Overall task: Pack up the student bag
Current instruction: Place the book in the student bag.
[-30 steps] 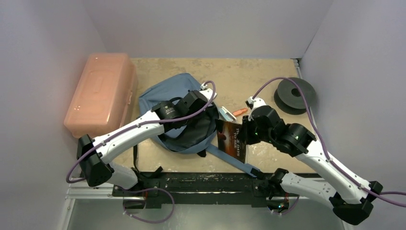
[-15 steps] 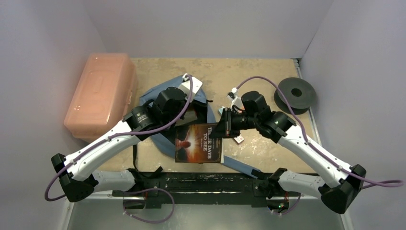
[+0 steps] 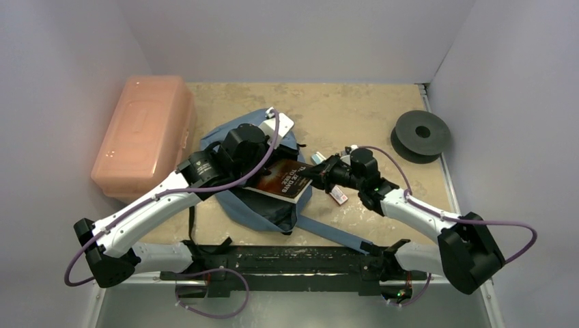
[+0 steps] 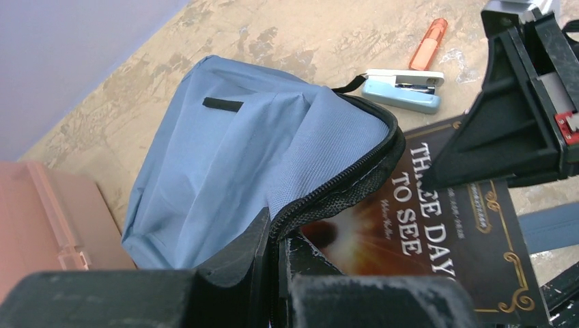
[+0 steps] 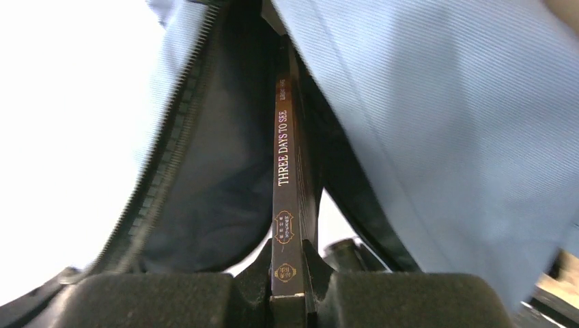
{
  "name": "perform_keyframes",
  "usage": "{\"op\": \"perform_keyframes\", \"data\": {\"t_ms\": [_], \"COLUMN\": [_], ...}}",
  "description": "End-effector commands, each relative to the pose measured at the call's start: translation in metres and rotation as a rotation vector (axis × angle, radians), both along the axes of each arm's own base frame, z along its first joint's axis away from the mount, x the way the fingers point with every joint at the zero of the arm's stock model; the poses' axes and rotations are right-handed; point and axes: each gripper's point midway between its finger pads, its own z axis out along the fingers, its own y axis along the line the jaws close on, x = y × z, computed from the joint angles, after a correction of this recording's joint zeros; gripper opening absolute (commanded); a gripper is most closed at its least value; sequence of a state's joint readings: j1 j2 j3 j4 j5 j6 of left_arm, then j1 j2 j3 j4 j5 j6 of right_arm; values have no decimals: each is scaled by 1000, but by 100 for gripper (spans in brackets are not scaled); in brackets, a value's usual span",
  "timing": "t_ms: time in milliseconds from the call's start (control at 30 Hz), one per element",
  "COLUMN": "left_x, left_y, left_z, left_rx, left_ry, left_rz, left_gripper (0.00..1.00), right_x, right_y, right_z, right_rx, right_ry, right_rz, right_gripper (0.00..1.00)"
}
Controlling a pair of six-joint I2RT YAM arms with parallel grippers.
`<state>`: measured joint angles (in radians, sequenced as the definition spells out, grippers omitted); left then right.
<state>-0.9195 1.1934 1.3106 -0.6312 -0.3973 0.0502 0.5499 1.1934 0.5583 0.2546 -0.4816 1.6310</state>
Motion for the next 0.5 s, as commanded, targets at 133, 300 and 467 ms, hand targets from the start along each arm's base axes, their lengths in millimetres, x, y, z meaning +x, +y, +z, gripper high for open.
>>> {"op": "perform_keyframes", "data": {"t_ms": [133,300,467], "left_x": [7,6,4], "left_y": [-17,-16,-16], "left_z": [51,50,58], "left_rx": [-117,-110,-125], "left_ry": [-122,-122,-129], "left_rz": [-49,-54,-61], "left_gripper": [0,0,0], "right_x": [21,15,26], "right_y": [4,-2,-3], "right_z": [75,72,75], "right_rx": [215,164,140], "right_ry": [-148,-165,-241], "right_rz": [-73,-77,-108], "right_gripper": [0,0,0]}}
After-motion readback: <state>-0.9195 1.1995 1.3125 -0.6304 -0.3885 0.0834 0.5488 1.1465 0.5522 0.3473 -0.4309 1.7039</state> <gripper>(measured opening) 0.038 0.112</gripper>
